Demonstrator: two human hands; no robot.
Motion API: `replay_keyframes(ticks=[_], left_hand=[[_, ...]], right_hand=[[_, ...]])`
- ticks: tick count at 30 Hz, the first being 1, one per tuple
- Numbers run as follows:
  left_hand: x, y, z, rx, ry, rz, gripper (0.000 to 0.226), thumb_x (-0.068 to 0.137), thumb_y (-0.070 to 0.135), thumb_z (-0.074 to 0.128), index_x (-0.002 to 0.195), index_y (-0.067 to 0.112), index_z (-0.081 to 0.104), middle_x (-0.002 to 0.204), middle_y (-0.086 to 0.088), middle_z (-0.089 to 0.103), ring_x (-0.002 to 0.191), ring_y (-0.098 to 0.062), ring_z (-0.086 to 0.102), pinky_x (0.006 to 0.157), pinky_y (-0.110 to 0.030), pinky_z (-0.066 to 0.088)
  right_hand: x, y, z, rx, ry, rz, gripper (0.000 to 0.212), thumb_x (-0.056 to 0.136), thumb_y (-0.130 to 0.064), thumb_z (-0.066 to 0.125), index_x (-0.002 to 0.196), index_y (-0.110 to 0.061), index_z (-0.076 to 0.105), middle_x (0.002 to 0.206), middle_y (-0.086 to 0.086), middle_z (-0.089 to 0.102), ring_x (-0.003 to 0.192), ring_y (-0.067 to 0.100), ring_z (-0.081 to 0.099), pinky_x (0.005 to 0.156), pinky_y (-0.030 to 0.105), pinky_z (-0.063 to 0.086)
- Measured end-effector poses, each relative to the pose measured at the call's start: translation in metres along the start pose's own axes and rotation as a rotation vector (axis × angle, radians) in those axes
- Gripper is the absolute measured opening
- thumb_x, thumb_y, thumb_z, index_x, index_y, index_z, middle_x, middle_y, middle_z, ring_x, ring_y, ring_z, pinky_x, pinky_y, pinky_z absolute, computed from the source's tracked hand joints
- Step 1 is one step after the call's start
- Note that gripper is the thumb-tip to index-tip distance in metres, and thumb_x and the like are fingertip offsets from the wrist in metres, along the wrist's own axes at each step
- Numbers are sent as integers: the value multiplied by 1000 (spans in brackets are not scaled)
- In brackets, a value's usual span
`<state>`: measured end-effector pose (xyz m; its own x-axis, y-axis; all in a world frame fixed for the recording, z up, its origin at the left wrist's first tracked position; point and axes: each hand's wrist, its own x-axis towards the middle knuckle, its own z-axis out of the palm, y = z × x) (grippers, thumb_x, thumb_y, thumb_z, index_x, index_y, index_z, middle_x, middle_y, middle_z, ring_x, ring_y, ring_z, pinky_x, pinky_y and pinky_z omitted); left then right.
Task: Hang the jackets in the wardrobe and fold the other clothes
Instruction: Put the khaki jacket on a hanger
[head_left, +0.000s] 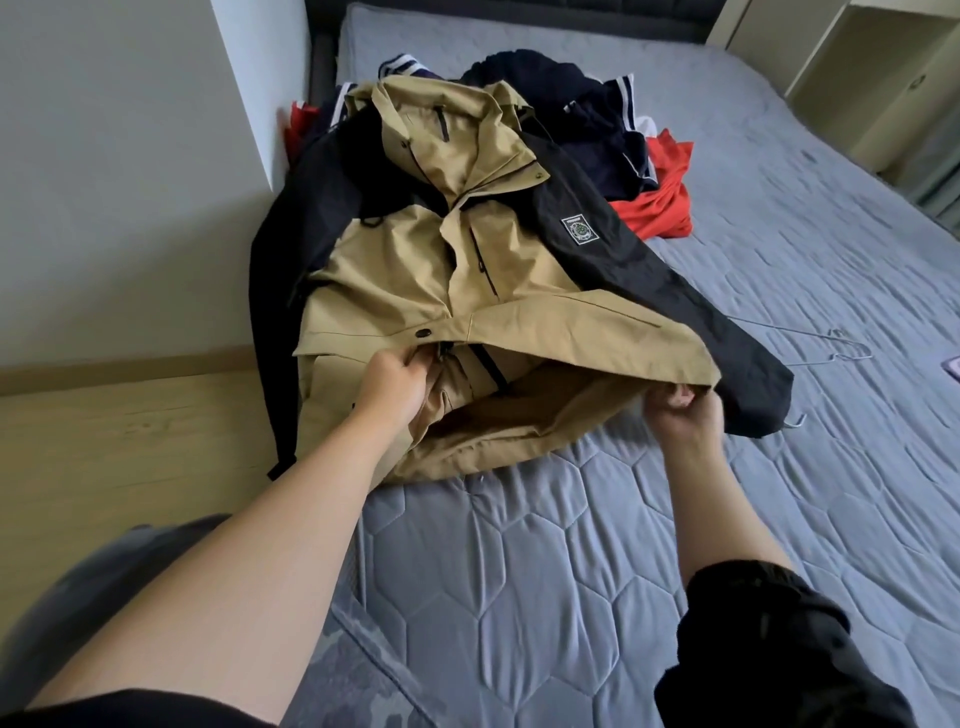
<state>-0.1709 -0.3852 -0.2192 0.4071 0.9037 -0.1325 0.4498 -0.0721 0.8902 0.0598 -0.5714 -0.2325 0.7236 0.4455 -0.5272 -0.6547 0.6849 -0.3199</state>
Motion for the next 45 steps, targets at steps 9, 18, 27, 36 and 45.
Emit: replay_keyframes(ticks=[9, 18, 27, 36, 45], left_hand=[[4, -10, 8, -21, -86, 19, 30, 95, 24, 51, 78, 4, 65, 72, -10, 62, 73, -28, 55, 62, -29, 37], [-13, -24, 20, 177, -490, 124, 35, 84, 29, 45, 51, 21, 51, 55, 9, 50, 61, -15, 43, 60, -24, 33], [-39, -50, 48, 915, -619, 539, 61, 94, 51, 38, 148, 28, 23, 154, -1, 24, 140, -20, 21, 114, -39, 20], [-39, -72, 45, 1126, -669, 508, 59, 98, 51, 24, 150, 35, 2, 158, 9, -10, 145, -15, -15, 115, -45, -7], [2, -73, 5, 977, -485, 267, 54, 97, 37, 40, 148, 28, 25, 159, 0, 2, 146, -17, -4, 117, -36, 2]], right_hand=[[-25, 76, -51, -291, -104, 173, 33, 87, -32, 50, 111, -16, 63, 115, 9, 64, 115, 27, 54, 104, 44, 37], [-3, -11, -60, -604, 521, -388, 30, 92, -1, 38, 115, 1, 58, 114, 16, 62, 74, 21, 54, 68, 30, 42], [0, -34, -68, -717, 410, -232, 37, 87, -32, 63, 117, -12, 54, 97, 6, 62, 83, 17, 61, 67, 28, 49], [8, -26, -67, -1402, 813, -479, 36, 89, -10, 49, 124, -5, 54, 118, 10, 54, 109, 32, 51, 89, 39, 43], [-16, 120, -25, -2293, -356, -980, 52, 91, -22, 42, 141, -10, 34, 154, 11, 23, 145, 25, 8, 114, 35, -7]])
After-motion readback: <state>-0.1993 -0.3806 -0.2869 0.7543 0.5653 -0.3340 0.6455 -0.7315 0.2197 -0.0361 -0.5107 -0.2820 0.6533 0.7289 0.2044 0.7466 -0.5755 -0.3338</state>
